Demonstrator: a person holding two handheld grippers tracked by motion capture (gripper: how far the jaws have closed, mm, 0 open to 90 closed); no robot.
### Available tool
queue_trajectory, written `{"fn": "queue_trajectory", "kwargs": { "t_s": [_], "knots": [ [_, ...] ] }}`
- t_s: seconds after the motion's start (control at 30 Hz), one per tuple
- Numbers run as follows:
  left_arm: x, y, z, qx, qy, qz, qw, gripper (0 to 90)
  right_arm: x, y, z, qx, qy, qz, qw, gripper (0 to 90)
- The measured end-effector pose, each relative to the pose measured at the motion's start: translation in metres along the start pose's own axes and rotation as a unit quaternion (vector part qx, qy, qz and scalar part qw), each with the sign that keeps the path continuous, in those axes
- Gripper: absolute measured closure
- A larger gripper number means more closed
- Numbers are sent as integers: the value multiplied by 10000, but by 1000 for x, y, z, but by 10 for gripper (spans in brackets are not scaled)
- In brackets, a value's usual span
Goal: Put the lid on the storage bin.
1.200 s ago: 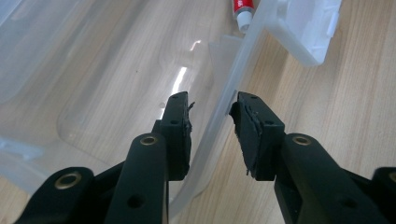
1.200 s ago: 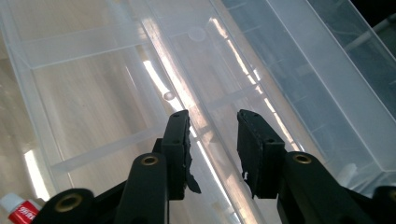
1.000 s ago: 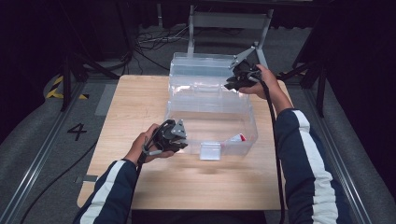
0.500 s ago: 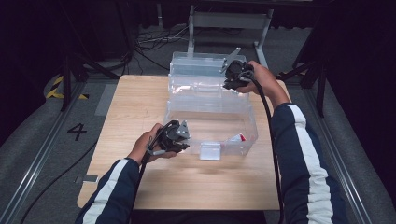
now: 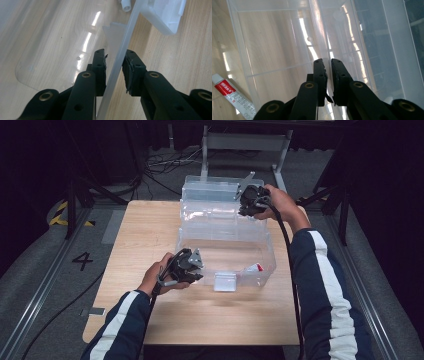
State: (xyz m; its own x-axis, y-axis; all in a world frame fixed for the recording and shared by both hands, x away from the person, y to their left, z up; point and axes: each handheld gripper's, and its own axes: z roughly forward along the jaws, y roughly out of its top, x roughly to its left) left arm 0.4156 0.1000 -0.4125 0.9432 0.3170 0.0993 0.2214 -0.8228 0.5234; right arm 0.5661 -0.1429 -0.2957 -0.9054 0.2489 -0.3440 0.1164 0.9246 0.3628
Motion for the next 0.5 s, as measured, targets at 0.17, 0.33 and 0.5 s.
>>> {"fn": "queue_trajectory", "kwargs": {
  "t_s": [0.17, 0.33, 0.5],
  "knots": [
    [0, 0, 0, 8, -7, -8, 10000, 730, 3, 3, -1, 115, -71, -1, 9999, 842],
    [1, 1, 0, 18, -25, 13, 10000, 733, 6, 5, -1, 139, -121, 16, 9998, 842],
    [0, 1, 0, 46, -19, 5, 10000, 731, 10, 2, -3, 14, -210, 40, 9998, 852]
  ]
}}
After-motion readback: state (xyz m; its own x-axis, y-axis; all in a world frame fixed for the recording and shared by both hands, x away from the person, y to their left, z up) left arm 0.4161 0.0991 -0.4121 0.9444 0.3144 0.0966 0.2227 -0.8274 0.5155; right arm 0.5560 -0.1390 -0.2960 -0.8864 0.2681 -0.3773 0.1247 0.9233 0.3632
